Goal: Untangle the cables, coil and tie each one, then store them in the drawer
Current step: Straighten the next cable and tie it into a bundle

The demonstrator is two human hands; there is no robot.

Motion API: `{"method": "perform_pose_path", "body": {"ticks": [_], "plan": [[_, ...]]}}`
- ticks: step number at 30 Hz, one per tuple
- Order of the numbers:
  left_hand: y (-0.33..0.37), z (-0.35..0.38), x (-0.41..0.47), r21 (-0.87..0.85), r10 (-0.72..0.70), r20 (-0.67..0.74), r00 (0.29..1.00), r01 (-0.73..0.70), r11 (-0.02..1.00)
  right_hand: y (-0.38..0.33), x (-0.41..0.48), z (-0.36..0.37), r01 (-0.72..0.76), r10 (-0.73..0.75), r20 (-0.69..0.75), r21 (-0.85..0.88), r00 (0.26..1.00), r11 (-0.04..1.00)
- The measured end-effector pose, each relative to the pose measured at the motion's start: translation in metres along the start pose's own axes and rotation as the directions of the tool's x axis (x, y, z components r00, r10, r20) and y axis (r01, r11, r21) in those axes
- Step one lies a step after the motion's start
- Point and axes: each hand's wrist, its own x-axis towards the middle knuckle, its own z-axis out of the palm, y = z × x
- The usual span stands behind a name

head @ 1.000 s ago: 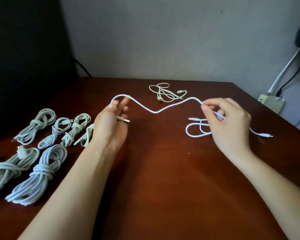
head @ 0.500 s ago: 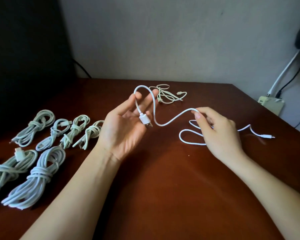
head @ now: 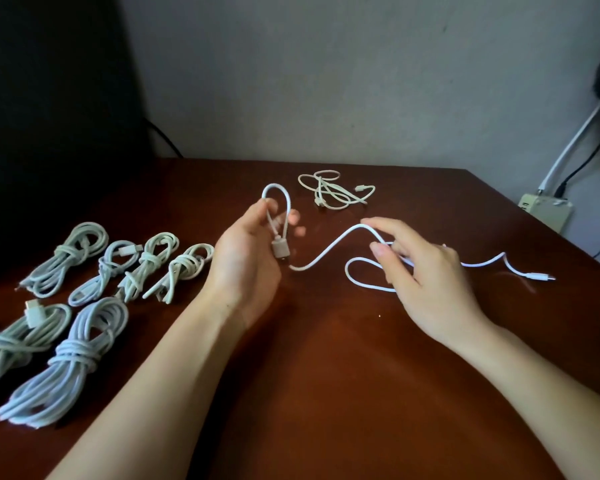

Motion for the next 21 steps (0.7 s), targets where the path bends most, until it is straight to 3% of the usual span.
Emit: {"method": "perform_pose_path", "body": {"ticks": [6, 15, 21], "plan": [[-0.001, 0.006, -0.004, -0.025, -0.044, -0.022, 0.999, 0.043, 0.999, -0.007, 0.000, -0.001, 0.064, -0.061, -0.081, 0.037, 0.995, 0.997], [-0.007, 0.011, -0.006, 0.102, -0.175, 0.066, 0.982, 0.168, 0.981, -0.008, 0.003, -0.006, 0.084, -0.068, -0.251, 0.055, 0.966, 0.995], [-0.015, 0.010, -0.007, 0.229, -0.140, 0.138, 0.981, 0.106, 0.968, -0.009, 0.003, -0.008, 0.109, -0.088, -0.309, 0.051, 0.947, 0.993]]}}
